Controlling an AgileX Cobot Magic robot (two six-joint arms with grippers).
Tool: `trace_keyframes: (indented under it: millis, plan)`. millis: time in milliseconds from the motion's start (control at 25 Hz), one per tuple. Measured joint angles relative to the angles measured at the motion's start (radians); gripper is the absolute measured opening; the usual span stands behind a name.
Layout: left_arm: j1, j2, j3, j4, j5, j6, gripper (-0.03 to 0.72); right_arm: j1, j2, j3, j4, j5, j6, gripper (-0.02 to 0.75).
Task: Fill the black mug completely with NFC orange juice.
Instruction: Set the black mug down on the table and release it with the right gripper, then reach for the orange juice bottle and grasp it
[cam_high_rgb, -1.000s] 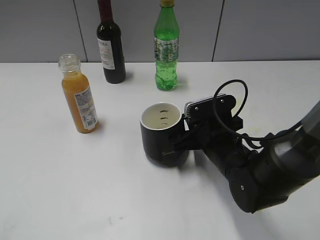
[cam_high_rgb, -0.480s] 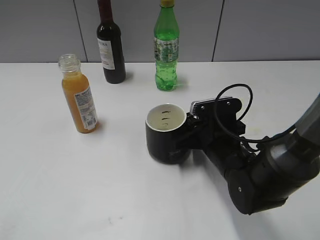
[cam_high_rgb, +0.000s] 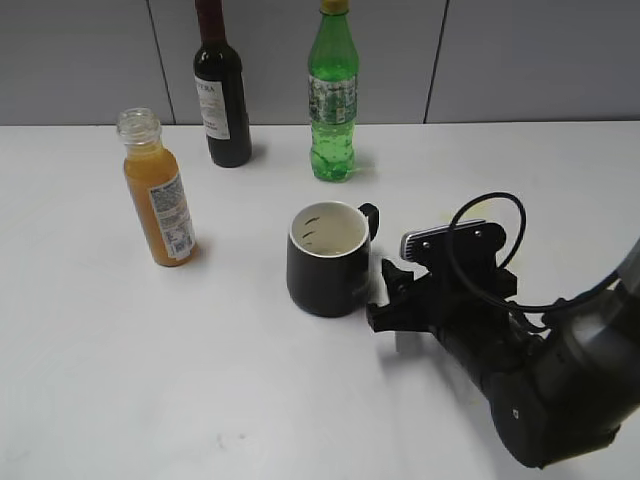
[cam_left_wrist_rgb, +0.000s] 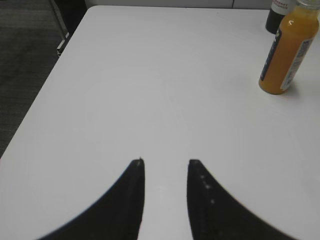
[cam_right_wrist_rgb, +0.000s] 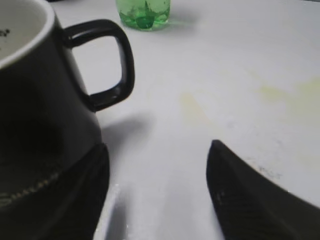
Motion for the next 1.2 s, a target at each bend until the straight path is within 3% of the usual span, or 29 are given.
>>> trace_keyframes:
  millis: [200,480,640,800,920,1200]
  plan:
    - [0.000,0.000,0.000,0.000,0.000,0.000,0.235,0.000,-0.102,0.090,0.000,0.000,0.002,0.629]
    - [0.000,0.000,0.000,0.000,0.000,0.000,0.235,-0.001,-0.346,0.180,0.001,0.003,-0.018,0.659]
    - [0.000,0.000,0.000,0.000,0.000,0.000,0.235,-0.007,-0.517,0.178,0.063,0.190,-0.164,0.659]
    - [0.000,0.000,0.000,0.000,0.000,0.000,0.235,-0.008,-0.658,0.156,0.275,0.478,-0.468,0.659]
    - [0.000,0.000,0.000,0.000,0.000,0.000,0.235,-0.008,-0.754,0.148,0.506,0.643,-0.733,0.659]
    - [0.000,0.000,0.000,0.000,0.000,0.000,0.235,-0.008,-0.950,0.148,0.958,0.849,-1.200,0.656]
